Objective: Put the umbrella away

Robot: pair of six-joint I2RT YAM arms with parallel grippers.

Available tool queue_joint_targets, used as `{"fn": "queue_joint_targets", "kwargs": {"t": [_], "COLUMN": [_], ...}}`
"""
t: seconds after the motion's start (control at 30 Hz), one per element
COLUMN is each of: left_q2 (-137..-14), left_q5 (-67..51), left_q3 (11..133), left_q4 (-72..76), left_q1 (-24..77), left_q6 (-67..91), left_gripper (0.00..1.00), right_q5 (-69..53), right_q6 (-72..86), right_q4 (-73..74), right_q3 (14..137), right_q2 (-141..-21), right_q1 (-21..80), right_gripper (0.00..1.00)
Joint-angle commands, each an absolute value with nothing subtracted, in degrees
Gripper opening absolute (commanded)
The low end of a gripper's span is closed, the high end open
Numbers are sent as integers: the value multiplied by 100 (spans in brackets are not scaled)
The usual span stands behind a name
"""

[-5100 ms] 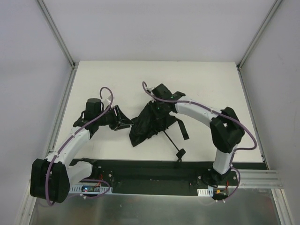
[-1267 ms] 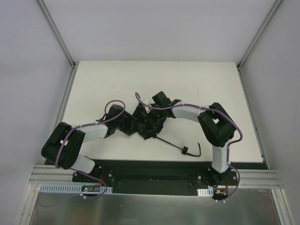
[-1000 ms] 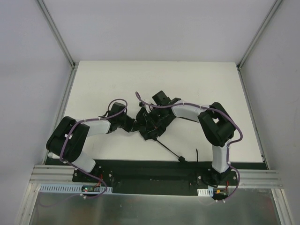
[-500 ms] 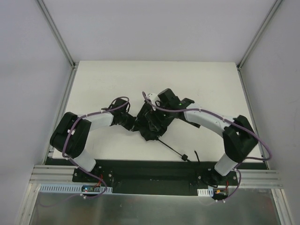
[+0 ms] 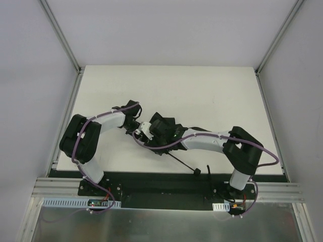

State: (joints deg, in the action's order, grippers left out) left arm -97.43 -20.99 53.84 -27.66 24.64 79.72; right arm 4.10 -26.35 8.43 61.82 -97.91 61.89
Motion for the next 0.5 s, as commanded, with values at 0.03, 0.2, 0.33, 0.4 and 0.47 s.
{"fn": "queue_joint_targets", "kwargs": {"t": [0.03,0.2,0.33,0.4,0.47], "left_q2": [-10002,-10037,-9976,-9801,-9441], "left_q5": [-1863,-1741,-1495,-1424,-1397], "left_q3": [5493,5844,6108,6135,5943], "left_q4": [-4183,-4263,-4158,-3921,-3344], "left_q1": [2356,2338,2294,2233,2145], "left_q6": [7901,7682,7226,6910,6690], "left_gripper": [0,0,0,25,68], "right_q5": [1344,302,-1246,-1887,-2231], "right_q6": [-2699,-2330,-2040,-2004,-2004], "right_q4": [754,782,1045,1142,1213], "right_q3": [6591,6381,6407,6399,6372], "right_q2": [-10607,-10784,-11029,-11179,-11293], "right_q1": [6196,5872,5406,5222,5072], "right_gripper": [63,1,0,0,0]}}
